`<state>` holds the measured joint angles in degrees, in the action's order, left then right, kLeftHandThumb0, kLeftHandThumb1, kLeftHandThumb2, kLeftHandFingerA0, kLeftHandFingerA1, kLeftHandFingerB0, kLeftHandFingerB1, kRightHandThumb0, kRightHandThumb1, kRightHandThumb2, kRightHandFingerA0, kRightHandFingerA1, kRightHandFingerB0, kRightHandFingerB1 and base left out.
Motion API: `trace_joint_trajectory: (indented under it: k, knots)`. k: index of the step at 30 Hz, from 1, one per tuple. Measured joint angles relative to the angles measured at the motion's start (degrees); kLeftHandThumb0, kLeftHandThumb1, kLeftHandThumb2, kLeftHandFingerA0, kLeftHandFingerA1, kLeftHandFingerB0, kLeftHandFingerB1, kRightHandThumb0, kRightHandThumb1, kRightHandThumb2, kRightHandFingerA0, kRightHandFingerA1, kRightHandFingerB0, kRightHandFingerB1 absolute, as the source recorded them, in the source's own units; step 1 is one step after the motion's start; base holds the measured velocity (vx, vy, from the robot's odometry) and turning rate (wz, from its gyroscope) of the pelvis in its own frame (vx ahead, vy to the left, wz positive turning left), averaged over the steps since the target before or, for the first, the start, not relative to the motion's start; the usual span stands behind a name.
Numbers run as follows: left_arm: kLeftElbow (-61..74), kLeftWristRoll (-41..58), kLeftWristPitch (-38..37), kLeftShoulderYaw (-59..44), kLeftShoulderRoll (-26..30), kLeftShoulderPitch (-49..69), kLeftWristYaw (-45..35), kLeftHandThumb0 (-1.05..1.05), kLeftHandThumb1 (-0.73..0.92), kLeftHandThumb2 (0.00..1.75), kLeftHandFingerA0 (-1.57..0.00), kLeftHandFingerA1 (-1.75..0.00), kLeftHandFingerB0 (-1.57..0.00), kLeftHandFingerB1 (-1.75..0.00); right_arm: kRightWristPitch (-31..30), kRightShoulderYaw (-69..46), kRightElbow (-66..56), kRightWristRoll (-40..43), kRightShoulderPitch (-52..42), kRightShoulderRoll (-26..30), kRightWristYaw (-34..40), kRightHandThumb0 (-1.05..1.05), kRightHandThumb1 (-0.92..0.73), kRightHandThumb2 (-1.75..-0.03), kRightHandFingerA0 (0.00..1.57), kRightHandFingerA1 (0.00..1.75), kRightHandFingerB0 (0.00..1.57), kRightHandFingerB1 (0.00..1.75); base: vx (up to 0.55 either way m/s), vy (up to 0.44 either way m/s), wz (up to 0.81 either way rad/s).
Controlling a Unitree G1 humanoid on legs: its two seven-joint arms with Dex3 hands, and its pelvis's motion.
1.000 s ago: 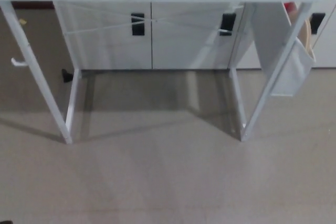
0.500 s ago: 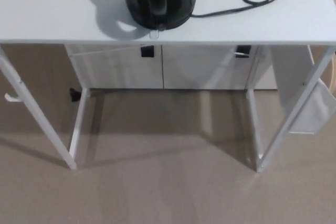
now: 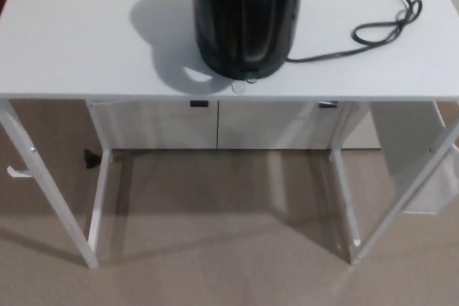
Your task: The robot walk towards a table in front and click the button on the base of the boilling pot using its left middle finger
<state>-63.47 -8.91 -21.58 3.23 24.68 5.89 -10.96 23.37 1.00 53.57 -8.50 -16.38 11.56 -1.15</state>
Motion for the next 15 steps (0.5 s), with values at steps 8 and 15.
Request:
trace_joint_trajectory:
  k: [8,15]
  knots:
    - [-0.2,-1.0,0.0,1.4,0.1,0.1,0.9,-0.21,0.49,0.55,-0.3,-0.45,-0.12,-0.29,-1.5,-0.2,-1.3,0.1,-0.6,-0.2,-0.2,-0.09,-0.42,-0.86,0.42,0.61,0.22,0.52,0.05,-0.011,0.04]
    - [-0.5,-1.4,0.0,1.6,-0.1,-0.3,1.2,-0.2,0.5,0.55,-0.3,-0.43,-0.13,-0.29,-2.7,-0.4,-2.6,0.1,-0.8,0.2,-0.2,-0.09,-0.43,-0.86,0.42,0.61,0.22,0.52,0.16,-0.09,0.02]
